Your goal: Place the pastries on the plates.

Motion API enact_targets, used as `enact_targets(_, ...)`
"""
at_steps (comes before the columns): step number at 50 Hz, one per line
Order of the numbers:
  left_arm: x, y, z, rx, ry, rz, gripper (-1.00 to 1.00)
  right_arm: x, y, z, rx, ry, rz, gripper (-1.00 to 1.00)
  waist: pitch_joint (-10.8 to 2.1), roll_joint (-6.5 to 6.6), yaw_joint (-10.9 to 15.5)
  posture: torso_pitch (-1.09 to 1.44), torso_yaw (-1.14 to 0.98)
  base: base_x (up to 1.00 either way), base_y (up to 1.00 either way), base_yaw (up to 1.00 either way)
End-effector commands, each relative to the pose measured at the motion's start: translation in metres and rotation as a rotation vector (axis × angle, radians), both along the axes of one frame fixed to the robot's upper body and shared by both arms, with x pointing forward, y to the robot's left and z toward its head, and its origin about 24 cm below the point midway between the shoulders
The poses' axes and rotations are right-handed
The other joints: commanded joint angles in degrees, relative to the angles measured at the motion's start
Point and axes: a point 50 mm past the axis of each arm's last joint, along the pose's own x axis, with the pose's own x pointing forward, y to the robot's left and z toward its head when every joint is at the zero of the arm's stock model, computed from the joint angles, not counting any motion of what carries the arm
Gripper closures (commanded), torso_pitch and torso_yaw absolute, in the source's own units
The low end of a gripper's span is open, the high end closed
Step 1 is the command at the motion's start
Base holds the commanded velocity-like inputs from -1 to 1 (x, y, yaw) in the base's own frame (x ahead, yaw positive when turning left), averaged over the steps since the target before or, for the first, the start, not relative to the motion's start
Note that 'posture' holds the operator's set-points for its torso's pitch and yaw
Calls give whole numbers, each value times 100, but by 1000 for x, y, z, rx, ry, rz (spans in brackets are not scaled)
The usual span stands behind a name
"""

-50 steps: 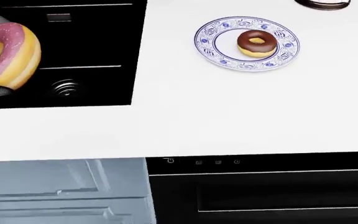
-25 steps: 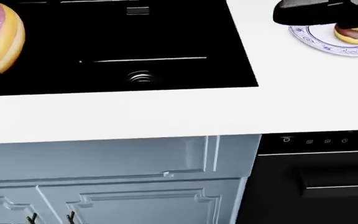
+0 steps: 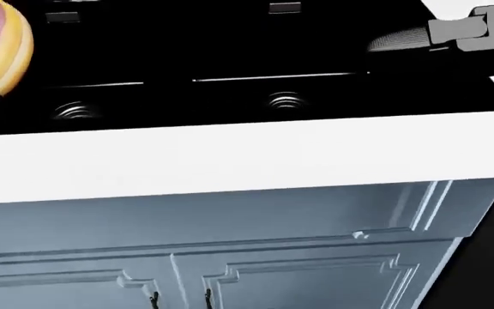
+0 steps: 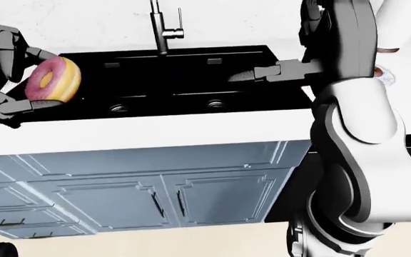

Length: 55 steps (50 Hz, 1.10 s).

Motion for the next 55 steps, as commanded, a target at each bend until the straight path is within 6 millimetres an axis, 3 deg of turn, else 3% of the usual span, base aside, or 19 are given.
enact_targets(1, -10, 5, 19, 14, -108, 37, 100, -8, 5, 16, -15, -97, 18, -100, -214, -81, 55, 0, 0, 9, 59, 0)
enact_targets(3, -10, 5, 19, 12, -108, 37, 100, -8, 6, 16, -15, -96, 19, -100, -214, -32, 68, 0, 0, 9, 59, 0)
enact_targets(6, -10, 4, 19, 17, -105, 34, 100, -7, 7, 17, -17, -98, 24, -100, -78, 247, 24, 0, 0, 9, 60, 0)
enact_targets(7, -10, 4, 19, 15, -106, 35, 100, -8, 7, 17, -17, -98, 24, -100, -113, 431, 11, 0, 0, 7, 59, 0)
enact_targets(8, -10, 4, 18, 17, -102, 31, 100, -7, 7, 17, -20, -99, 25, -100, -229, 791, 26, 0, 0, 9, 59, 0)
enact_targets(17, -12, 6, 18, 16, -105, 39, 100, -7, 6, 16, -21, -99, 24, -100, -39, 257, 76, 0, 0, 9, 60, 0)
enact_targets(20, -13, 6, 18, 17, -104, 37, 100, -7, 6, 15, -23, -98, 24, -100, -34, 104, 78, 0, 0, 9, 60, 0)
enact_targets(22, -12, 6, 19, 15, -106, 36, 100, -7, 6, 16, -21, -99, 22, -100, -120, -112, 83, 0, 0, 9, 60, 0)
enact_targets(23, -13, 6, 19, 18, -107, 36, 100, -8, 6, 16, -21, -99, 23, -100, -102, 19, 28, 0, 0, 8, 59, 0)
enact_targets(26, -12, 5, 18, 16, -108, 36, 100, -9, 5, 16, -22, -100, 19, -100, -218, -100, 64, 0, 0, 9, 60, 0)
enact_targets(29, -12, 4, 18, 19, -106, 34, 100, -10, 5, 17, -22, -101, 20, -100, -160, 23, 67, 0, 0, 9, 60, 0)
enact_targets(32, -11, 4, 20, 17, -110, 35, 100, -10, 5, 17, -22, -104, 20, -100, -110, 371, 26, 0, 0, 8, 59, 0)
enact_targets(34, -11, 5, 20, 18, -110, 35, 100, -10, 4, 17, -21, -104, 18, -100, -394, 933, 27, 0, 0, 8, 59, 0)
enact_targets(35, -12, 5, 20, 19, -110, 35, 100, -10, 4, 17, -21, -104, 18, -100, -142, 665, 84, 0, 0, 8, 59, 0)
enact_targets(36, -12, 5, 21, 18, -113, 38, 100, -10, 5, 17, -25, -104, 22, -100, -66, 674, 99, 0, 0, 9, 59, 0)
enact_targets(38, -12, 5, 21, 20, -111, 36, 100, -9, 5, 17, -28, -98, 18, -100, -130, 519, 99, 0, 0, 9, 51, 0)
enact_targets(45, -11, 4, 22, 22, -113, 33, 100, -9, 6, 18, -28, -102, 23, -100, -92, 292, 53, 0, 0, 7, 44, 0)
enact_targets(50, -10, 3, 22, 23, -113, 35, 100, -9, 6, 18, -31, -104, 19, -100, -131, 172, 75, 0, 0, 7, 40, 0)
enact_targets(55, -11, 4, 20, 26, -109, 35, 100, -9, 5, 15, -29, -101, 18, -100, -220, 401, 74, 0, 0, 3, 19, 0)
